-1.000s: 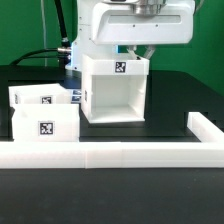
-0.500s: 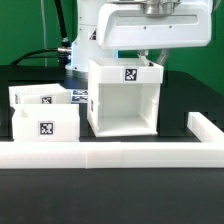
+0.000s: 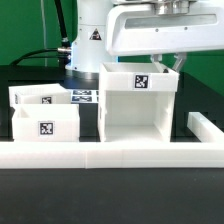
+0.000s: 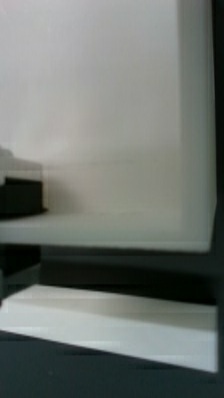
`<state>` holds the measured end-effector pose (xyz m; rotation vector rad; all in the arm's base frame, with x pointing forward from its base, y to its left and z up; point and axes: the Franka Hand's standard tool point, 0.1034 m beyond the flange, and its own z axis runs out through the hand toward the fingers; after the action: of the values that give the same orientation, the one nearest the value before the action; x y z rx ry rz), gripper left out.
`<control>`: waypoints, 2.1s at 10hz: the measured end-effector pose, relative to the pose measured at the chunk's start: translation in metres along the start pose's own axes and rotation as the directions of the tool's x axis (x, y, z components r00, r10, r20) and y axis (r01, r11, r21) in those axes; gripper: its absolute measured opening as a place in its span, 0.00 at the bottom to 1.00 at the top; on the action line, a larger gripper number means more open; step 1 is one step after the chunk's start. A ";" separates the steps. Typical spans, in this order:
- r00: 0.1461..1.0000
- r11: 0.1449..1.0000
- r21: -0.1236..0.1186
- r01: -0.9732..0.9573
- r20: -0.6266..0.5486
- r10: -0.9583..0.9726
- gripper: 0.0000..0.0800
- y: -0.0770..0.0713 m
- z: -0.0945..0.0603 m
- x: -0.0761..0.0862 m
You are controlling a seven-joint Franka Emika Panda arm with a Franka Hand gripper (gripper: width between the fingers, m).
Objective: Assemble drawer
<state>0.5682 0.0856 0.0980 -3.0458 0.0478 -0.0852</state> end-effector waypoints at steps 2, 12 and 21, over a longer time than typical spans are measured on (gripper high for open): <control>1.000 1.000 0.006 -0.012 -0.014 0.012 0.05 -0.003 -0.001 0.013; 0.861 0.861 0.036 -0.508 -0.008 0.508 0.05 -0.013 -0.002 0.013; 0.436 0.432 0.073 -0.899 0.047 0.899 0.05 -0.011 -0.003 0.020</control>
Offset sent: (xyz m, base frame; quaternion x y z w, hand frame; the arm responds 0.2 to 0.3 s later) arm 0.0000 0.0000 0.0000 0.0000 0.0000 0.0000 1.0000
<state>0.5880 0.0951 0.1035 -2.4694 1.6040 0.0035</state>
